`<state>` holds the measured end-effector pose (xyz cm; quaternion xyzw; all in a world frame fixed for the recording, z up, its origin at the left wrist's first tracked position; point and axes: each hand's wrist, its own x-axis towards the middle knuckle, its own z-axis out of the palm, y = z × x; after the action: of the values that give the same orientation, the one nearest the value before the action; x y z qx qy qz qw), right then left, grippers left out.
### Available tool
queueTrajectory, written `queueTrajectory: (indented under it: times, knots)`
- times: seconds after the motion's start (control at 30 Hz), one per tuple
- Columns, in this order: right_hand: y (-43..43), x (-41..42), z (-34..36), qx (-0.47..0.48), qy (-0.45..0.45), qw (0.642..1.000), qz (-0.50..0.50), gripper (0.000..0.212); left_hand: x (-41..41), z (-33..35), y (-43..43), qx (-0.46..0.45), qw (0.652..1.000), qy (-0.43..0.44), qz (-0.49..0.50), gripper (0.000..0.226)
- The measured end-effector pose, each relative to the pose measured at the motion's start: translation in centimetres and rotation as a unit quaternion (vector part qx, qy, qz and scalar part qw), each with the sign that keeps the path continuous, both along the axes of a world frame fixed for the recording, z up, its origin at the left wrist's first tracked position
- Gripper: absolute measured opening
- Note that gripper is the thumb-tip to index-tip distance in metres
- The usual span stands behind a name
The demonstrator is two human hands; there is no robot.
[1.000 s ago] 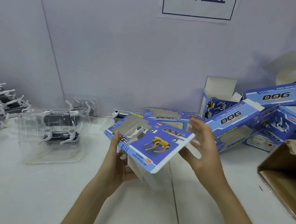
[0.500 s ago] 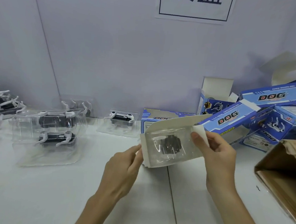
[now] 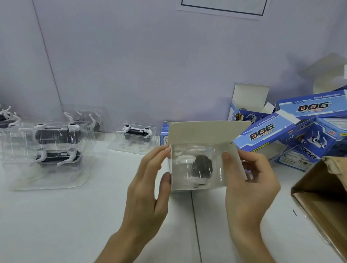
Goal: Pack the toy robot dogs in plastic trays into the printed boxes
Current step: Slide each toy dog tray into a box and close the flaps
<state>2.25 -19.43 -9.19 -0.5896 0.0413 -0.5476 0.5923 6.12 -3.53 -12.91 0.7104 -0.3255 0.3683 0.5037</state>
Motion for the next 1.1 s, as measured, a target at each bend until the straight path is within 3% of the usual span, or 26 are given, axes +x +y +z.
queueTrajectory:
  times: [0.13,0.27,0.47,0.6,0.73,0.87,1.1]
  knots:
    - [0.0,-0.3,0.2,-0.054,0.026,0.998,0.03,0.008,0.0,-0.2,-0.1,0.035,0.999,-0.004,-0.027,0.057]
    - [0.4,-0.6,0.1,-0.135,0.027,0.989,0.053,0.033,0.4,0.4,0.5,0.065,0.998,-0.012,0.009,0.072]
    - [0.4,-0.8,-0.1,-0.189,-0.007,0.976,0.106,0.037,0.1,1.8,1.1,0.0,0.996,-0.072,0.061,0.061]
    - [0.5,-0.6,0.2,-0.161,-0.018,0.968,0.191,0.043,-0.5,2.9,1.4,-0.02,0.992,-0.107,0.065,0.042]
    - [0.2,-0.2,0.0,-0.132,0.019,0.96,0.246,0.046,-0.4,3.5,2.1,-0.017,0.997,-0.072,-0.004,0.028]
    - [0.3,-0.1,0.0,-0.135,0.04,0.959,0.244,0.049,0.2,3.5,2.6,0.022,0.999,-0.042,-0.013,0.024]
    - [-0.4,0.1,0.3,-0.239,0.063,0.942,0.227,0.045,0.8,3.8,2.5,0.066,0.997,-0.024,-0.025,0.028]
